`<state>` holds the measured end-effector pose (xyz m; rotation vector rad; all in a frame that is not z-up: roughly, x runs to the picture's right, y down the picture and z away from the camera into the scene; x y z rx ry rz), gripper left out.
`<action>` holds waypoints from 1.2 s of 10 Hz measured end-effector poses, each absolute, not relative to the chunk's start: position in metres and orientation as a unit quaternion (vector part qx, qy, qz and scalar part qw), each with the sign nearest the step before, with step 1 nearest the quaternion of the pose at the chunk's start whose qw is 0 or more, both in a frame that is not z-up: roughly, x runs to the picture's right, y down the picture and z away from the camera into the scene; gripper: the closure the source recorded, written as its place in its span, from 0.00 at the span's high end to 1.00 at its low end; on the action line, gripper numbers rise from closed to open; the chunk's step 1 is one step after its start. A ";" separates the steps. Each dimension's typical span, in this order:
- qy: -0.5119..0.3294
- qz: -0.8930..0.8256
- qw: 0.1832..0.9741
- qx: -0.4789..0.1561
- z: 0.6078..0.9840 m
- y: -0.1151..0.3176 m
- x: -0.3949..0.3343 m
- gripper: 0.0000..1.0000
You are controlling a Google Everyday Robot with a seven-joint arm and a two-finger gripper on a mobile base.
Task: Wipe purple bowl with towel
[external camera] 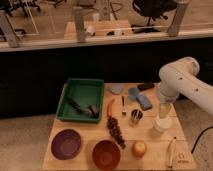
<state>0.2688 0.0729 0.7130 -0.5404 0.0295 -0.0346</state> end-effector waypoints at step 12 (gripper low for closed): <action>-0.116 -0.012 0.974 -0.195 0.813 -0.002 0.148 0.80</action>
